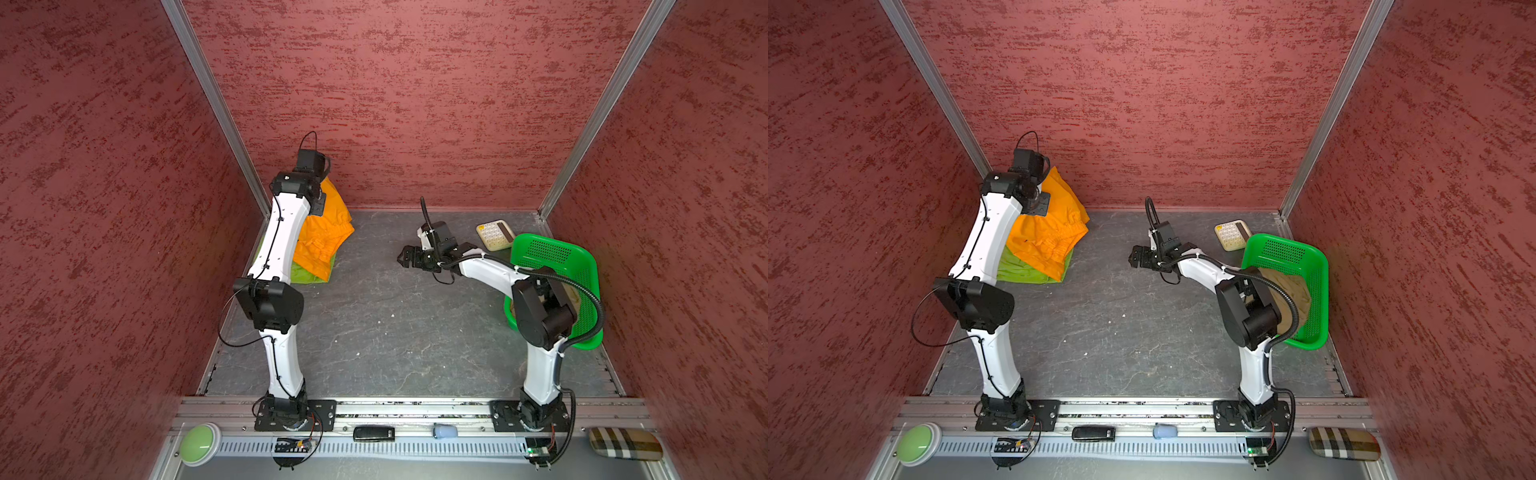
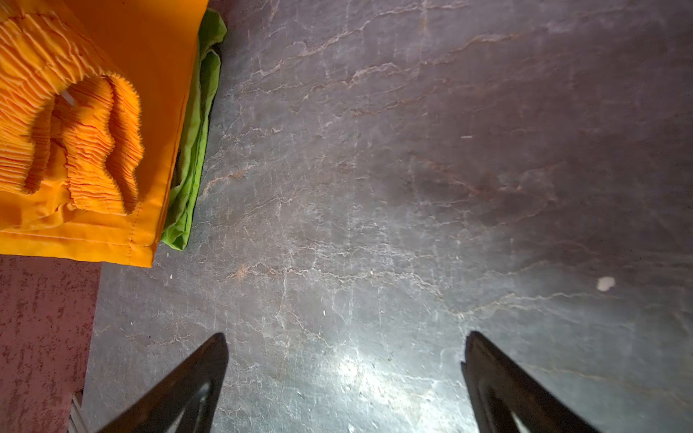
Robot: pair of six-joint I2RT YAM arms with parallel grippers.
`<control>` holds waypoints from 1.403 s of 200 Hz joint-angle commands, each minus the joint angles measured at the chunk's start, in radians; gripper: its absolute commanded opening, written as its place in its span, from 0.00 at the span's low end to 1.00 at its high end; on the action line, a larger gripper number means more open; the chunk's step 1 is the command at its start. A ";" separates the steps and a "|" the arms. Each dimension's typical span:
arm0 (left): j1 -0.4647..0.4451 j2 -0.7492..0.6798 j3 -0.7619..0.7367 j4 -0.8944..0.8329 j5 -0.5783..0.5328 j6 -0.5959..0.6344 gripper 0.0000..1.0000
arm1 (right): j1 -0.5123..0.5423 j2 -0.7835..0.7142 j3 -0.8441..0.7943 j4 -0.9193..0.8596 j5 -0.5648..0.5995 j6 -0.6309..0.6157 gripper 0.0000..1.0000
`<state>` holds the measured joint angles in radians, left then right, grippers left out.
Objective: Fold and stack the shorts
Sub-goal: 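Carry the orange shorts onto the lime-green shorts with the left gripper while the right withdraws, then grasp the khaki shorts in the green basket with the right gripper while the left releases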
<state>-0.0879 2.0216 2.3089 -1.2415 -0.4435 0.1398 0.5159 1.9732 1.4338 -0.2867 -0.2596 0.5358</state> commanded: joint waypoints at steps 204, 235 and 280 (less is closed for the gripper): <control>0.134 0.073 0.083 0.132 0.055 -0.009 0.99 | -0.090 -0.352 0.026 -0.304 0.253 -0.116 0.99; -0.063 -0.072 -0.033 0.298 0.219 0.005 0.99 | -0.269 -0.502 -0.075 -0.350 0.347 -0.080 0.99; -0.375 -0.211 -0.379 0.700 0.352 0.000 0.99 | -0.489 -0.627 -0.219 -0.429 0.494 -0.063 0.99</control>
<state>-0.3695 1.8095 2.0777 -0.7811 -0.1802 0.1474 0.0944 1.3773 1.2884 -0.6128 0.1150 0.4595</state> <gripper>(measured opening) 0.994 0.990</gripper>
